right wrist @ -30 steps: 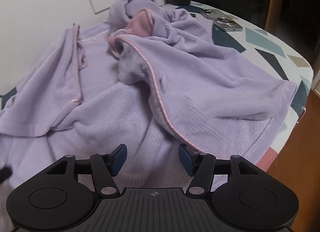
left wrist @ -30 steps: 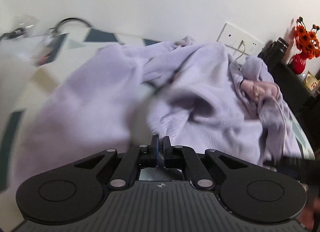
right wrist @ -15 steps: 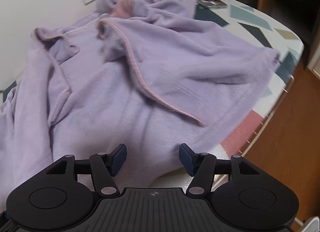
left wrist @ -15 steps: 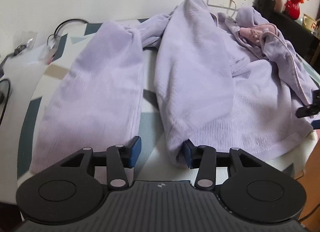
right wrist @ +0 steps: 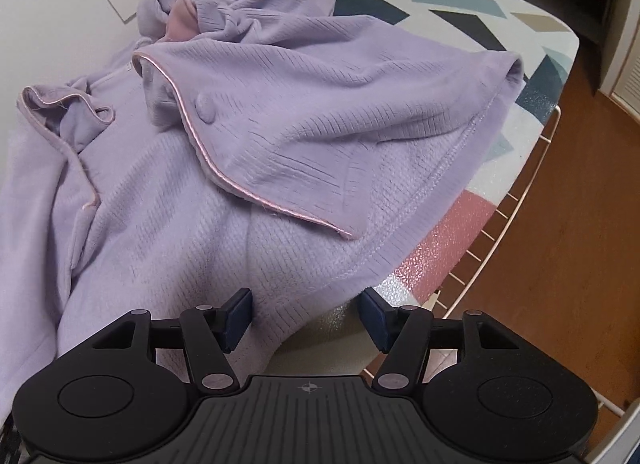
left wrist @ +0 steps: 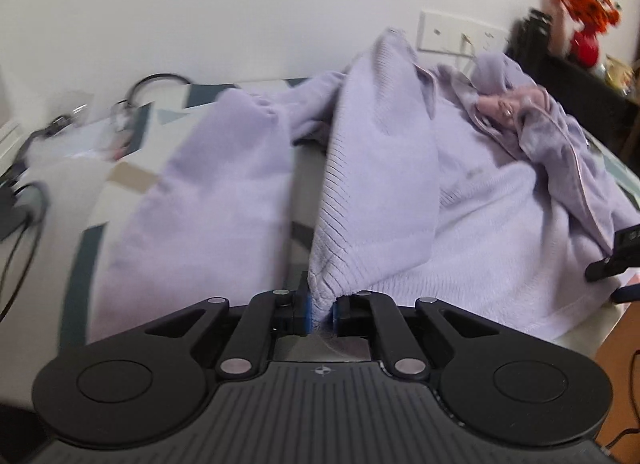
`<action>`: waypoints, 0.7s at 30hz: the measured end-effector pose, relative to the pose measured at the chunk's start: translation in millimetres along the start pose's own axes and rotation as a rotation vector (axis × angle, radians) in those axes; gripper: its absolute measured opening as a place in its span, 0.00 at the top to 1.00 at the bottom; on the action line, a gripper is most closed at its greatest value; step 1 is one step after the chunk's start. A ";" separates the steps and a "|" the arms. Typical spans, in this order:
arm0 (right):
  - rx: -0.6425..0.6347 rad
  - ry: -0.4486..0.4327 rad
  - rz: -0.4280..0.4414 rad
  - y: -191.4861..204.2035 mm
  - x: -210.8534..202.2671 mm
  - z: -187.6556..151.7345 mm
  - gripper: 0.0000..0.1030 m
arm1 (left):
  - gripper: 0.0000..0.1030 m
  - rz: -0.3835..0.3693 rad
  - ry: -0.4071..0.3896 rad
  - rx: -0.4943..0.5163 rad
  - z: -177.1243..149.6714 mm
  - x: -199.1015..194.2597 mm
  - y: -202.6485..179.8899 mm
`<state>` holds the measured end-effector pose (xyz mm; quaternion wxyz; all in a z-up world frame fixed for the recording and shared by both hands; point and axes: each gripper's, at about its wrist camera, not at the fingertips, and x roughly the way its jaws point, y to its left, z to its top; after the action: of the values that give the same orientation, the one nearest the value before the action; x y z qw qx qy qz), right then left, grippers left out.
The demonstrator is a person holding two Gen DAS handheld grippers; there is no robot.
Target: Fold clothes
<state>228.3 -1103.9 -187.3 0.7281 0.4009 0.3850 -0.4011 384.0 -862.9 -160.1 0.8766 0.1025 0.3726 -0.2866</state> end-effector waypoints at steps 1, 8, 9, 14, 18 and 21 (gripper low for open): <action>-0.020 -0.013 -0.001 0.2 -1.0 0.4 0.55 | 0.92 0.009 0.001 -0.018 -3.8 -7.1 1.8; 0.011 -0.028 0.155 -30.5 -19.9 1.7 0.92 | 0.92 0.069 0.018 -0.097 -43.6 -48.5 -18.2; 0.002 -0.044 0.163 -36.4 -26.4 0.1 0.92 | 0.92 0.073 0.019 -0.111 -48.3 -53.6 -22.9; -0.029 -0.081 0.142 -77.1 -43.4 -5.4 0.93 | 0.92 0.077 0.045 -0.144 -76.0 -62.0 -52.3; -0.044 -0.008 0.109 -97.6 -38.4 -11.1 0.91 | 0.92 0.112 0.044 -0.146 -87.1 -61.0 -67.2; -0.065 0.016 0.109 -104.1 -43.9 -13.3 0.84 | 0.92 0.137 0.031 -0.167 -86.6 -61.0 -66.7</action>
<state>115.5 -1117.1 -182.2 0.7585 0.4005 0.3812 -0.3449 259.9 -857.2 -175.2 0.8938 0.0586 0.4009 -0.1921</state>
